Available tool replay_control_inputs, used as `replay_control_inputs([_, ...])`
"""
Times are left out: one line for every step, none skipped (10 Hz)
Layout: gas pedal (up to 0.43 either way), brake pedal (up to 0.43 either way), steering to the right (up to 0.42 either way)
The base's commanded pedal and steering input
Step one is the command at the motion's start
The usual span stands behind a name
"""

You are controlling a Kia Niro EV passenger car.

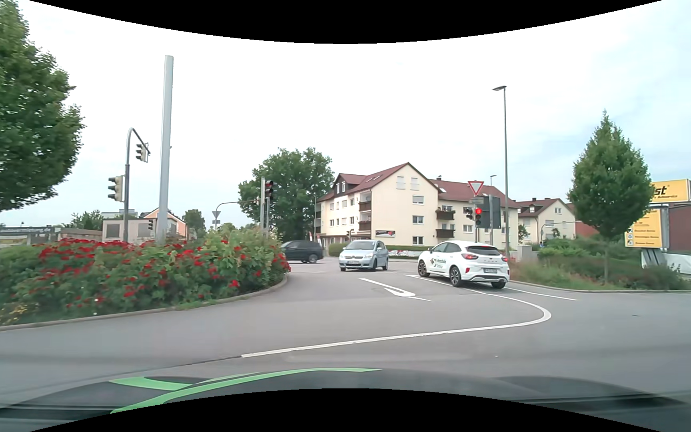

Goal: Follow the waypoints while adhering to traffic rules and regulations

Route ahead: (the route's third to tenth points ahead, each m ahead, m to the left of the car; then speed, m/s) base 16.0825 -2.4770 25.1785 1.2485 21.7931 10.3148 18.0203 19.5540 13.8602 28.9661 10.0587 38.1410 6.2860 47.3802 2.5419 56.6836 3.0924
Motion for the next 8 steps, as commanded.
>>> replay_control_inputs([0.0, 0.049, 0.459])
replay_control_inputs([0.0, 0.043, 0.479])
replay_control_inputs([0.0, 0.043, 0.5])
replay_control_inputs([0.0, 0.037, 0.514])
replay_control_inputs([0.0, 0.03, 0.531])
replay_control_inputs([0.0, 0.03, 0.544])
replay_control_inputs([0.0, 0.03, 0.548])
replay_control_inputs([0.0, 0.03, 0.549])
